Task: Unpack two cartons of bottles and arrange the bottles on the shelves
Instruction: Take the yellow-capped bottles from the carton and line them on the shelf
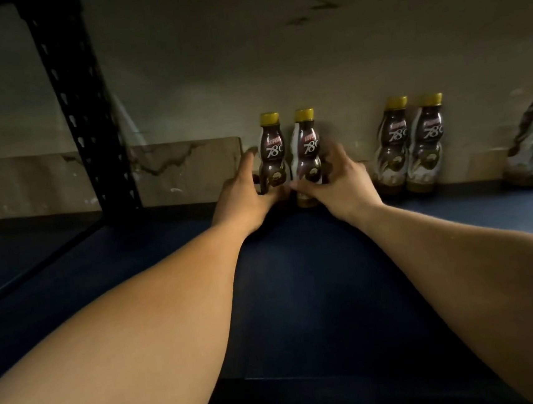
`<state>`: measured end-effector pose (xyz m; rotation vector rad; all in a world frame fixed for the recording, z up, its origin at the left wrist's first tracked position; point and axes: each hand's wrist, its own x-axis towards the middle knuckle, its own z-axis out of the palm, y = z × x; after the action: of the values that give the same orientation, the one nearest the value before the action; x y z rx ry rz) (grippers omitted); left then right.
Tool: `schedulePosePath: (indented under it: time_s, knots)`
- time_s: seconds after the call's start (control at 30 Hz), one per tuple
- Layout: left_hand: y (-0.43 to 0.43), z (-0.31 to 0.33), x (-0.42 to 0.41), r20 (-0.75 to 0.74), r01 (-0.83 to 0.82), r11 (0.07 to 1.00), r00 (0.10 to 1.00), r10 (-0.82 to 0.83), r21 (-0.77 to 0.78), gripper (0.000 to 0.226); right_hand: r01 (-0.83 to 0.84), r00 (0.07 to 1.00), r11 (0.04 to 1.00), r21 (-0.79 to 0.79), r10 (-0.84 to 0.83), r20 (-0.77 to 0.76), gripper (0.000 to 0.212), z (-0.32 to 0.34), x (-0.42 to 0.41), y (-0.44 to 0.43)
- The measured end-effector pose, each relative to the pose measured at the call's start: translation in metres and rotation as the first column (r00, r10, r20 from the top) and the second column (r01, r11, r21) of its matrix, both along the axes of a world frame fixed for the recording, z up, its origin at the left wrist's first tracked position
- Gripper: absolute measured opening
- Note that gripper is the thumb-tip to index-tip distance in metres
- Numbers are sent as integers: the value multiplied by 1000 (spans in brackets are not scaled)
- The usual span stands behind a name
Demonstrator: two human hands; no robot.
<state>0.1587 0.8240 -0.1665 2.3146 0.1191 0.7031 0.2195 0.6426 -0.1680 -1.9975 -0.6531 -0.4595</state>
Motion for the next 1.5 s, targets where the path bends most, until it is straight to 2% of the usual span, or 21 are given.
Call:
schedulePosePath:
  time_s: [0.07, 0.13, 0.33, 0.7, 0.93, 1.13, 1.37, 1.5]
  knots:
    - [-1, 1, -4, 47, 6, 1000, 999, -5, -29, 101, 17, 999, 999, 35, -19, 51, 110, 1, -2, -1]
    - [-3, 2, -8, 72, 29, 1000, 997, -29, 0, 107, 19, 995, 1000, 7, -20, 95, 114, 1, -5, -2]
    - [-3, 1, -5, 59, 56, 994, 996, -62, 91, 99, -52, 995, 996, -71, 58, 78, 99, 0, -4, -2]
    - [9, -3, 7, 48, -2, 999, 999, -1, 46, 100, -79, 995, 984, -161, 88, 49, 102, 0, 13, 4]
    - [10, 0, 12, 23, -20, 996, 1000, 18, 86, 96, -70, 995, 975, -209, 83, 57, 106, 0, 17, 9]
    - [12, 4, 17, 7, -18, 999, 1000, 18, 45, 98, -81, 994, 981, -174, 92, 56, 104, -1, 18, 9]
    - [12, 3, 12, 25, 33, 999, 999, -32, -27, 99, -96, 993, 970, -223, 110, 48, 104, 5, 19, 12]
    - [16, 2, 13, -5, -9, 998, 1000, 9, -58, 99, -82, 996, 981, -173, 88, 26, 107, 3, 23, 12]
